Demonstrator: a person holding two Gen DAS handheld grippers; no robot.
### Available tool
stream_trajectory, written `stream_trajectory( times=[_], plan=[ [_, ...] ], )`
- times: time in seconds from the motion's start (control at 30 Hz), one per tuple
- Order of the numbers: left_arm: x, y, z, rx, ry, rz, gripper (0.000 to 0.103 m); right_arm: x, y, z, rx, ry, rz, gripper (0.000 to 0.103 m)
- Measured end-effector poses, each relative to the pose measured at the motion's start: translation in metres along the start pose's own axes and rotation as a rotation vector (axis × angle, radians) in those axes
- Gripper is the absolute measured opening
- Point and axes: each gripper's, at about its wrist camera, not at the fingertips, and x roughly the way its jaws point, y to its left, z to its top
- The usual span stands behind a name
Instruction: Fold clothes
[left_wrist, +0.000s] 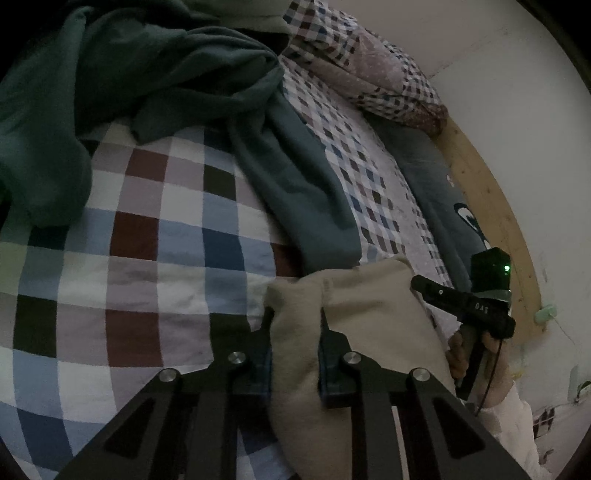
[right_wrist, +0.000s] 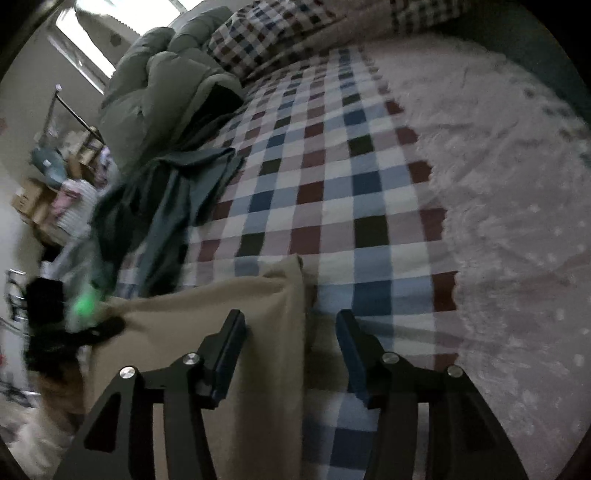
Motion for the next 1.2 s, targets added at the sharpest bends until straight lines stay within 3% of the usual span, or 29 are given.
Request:
stream_trajectory(
  times=[0.17, 0.47, 0.53, 0.57, 0.6, 0.63, 0.83, 1.2],
  plan=[
    [0.001, 0.001, -0.001, 0.017, -0.003, 0.001, 0.019, 0.016, -0.01, 0.005, 0.01, 0.067, 0.131, 0.058],
    [0.0, 0.001, -0.003, 0.035, -0.012, 0.007, 0.019, 0.037, 0.002, 0.014, -0.071, 0.113, 0.117, 0.058],
    [-0.001, 0.0, -0.004, 0.038, -0.015, 0.01, 0.019, 0.037, 0.003, 0.012, -0.088, 0.115, 0.11, 0.05],
    [-0.001, -0.001, -0.004, 0.04, -0.016, 0.013, 0.018, 0.037, 0.004, 0.011, -0.097, 0.118, 0.107, 0.032],
    [-0.002, -0.002, -0.004, 0.041, -0.019, 0.017, 0.018, 0.038, 0.007, 0.009, -0.112, 0.119, 0.102, 0.02],
    [-0.003, -0.004, -0.004, 0.042, -0.023, 0.022, 0.018, 0.038, 0.011, 0.007, -0.128, 0.12, 0.095, 0.02],
    [-0.019, -0.03, -0.01, 0.116, -0.078, 0.074, 0.017, 0.01, 0.032, -0.007, -0.193, -0.011, 0.002, 0.013],
    [-0.095, -0.123, -0.051, 0.355, -0.294, 0.141, 0.016, -0.11, 0.107, -0.05, -0.328, -0.322, -0.163, 0.013]
  ],
)
